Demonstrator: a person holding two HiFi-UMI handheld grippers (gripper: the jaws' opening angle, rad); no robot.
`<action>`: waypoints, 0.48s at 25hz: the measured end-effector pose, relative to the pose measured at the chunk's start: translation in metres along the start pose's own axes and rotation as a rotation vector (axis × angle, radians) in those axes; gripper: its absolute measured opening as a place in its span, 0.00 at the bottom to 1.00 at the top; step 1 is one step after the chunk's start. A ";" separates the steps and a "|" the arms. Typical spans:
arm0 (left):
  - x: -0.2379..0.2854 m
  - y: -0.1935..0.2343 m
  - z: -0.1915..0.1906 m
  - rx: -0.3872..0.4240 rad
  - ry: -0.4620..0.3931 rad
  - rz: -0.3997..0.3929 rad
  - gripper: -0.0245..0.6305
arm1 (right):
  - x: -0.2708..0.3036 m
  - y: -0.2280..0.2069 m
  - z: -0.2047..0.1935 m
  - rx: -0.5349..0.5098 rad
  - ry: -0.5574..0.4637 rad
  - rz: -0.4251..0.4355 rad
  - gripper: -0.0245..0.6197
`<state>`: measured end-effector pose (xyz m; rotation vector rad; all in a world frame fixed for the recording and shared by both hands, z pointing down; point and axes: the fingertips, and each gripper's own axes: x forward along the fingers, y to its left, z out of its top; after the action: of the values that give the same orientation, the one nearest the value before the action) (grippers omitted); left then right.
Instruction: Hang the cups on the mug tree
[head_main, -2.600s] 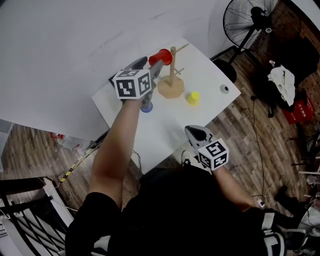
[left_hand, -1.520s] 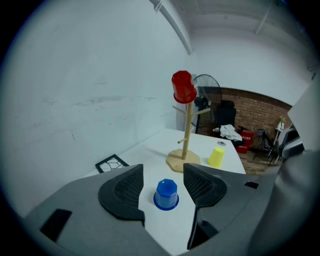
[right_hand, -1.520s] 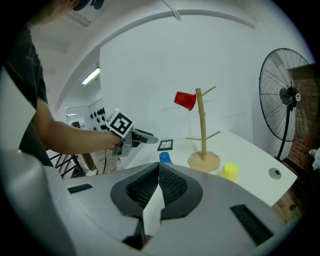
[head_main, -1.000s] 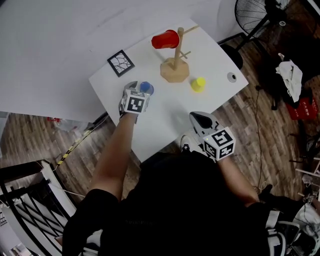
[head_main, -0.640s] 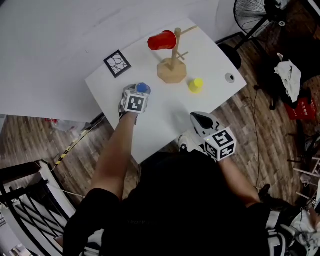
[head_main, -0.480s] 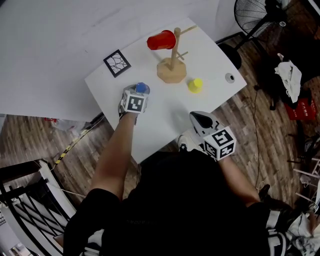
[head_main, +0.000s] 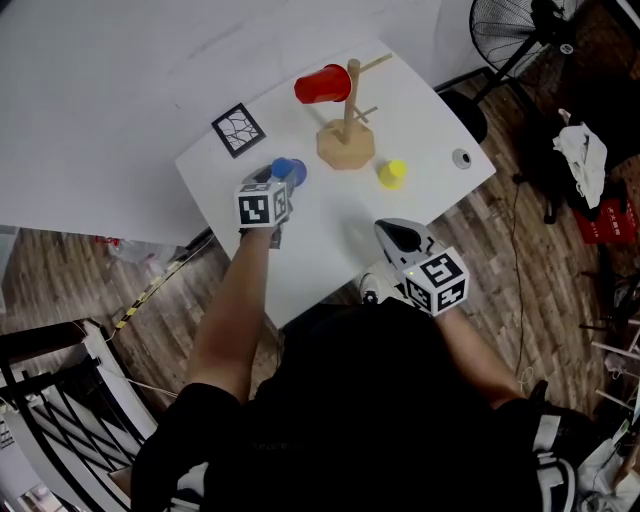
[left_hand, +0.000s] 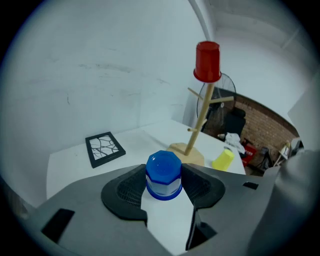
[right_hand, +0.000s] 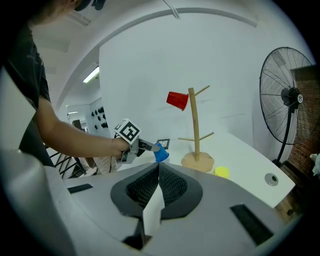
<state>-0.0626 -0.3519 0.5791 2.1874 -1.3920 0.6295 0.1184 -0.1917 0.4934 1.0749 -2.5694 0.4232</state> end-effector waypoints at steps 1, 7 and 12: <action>-0.003 0.000 0.007 -0.043 -0.028 -0.009 0.39 | 0.000 0.000 0.001 -0.001 -0.002 0.001 0.05; -0.024 0.002 0.052 -0.334 -0.221 -0.106 0.39 | -0.004 -0.001 0.001 0.001 -0.010 -0.008 0.05; -0.028 -0.002 0.076 -0.459 -0.324 -0.179 0.39 | -0.009 -0.003 0.000 0.002 -0.014 -0.018 0.05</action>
<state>-0.0617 -0.3779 0.5019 2.0550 -1.3095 -0.1115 0.1263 -0.1882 0.4901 1.1052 -2.5694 0.4159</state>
